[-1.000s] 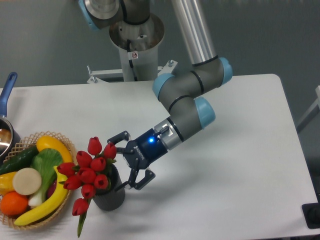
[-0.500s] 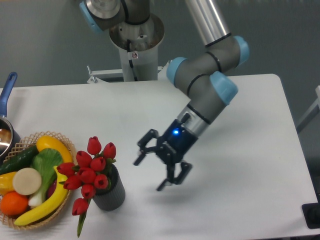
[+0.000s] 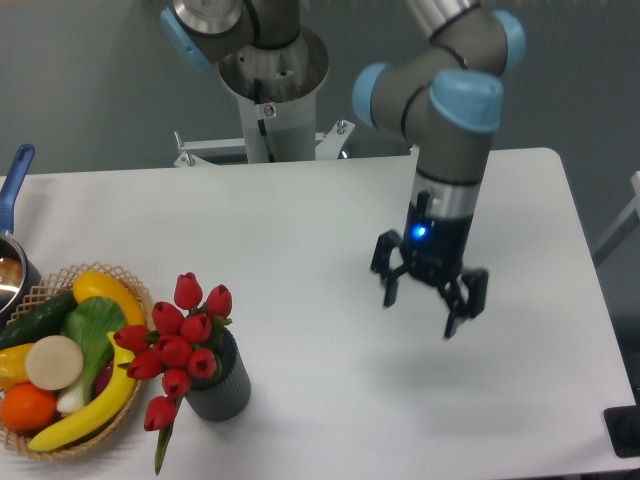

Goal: Insert the flowers into the vase

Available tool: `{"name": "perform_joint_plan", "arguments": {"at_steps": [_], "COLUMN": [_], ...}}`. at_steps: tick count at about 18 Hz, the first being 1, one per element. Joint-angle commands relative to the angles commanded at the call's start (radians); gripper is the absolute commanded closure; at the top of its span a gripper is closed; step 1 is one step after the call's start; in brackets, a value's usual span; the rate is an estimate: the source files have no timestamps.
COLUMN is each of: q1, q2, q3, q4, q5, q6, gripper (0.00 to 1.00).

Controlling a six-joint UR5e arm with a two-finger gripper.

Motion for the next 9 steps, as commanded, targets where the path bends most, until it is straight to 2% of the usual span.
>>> {"name": "perform_joint_plan", "arguments": {"at_steps": [5,7,9], "q1": [0.093,0.120,0.132], "q2": [0.090,0.110,0.117], "q3": [-0.002,-0.003,-0.003], "q4": [-0.152,-0.177,-0.177], "q5": [0.014,0.003,-0.019], "q6": [0.209,0.270,0.274], "gripper": [0.00,0.00,0.00]}}
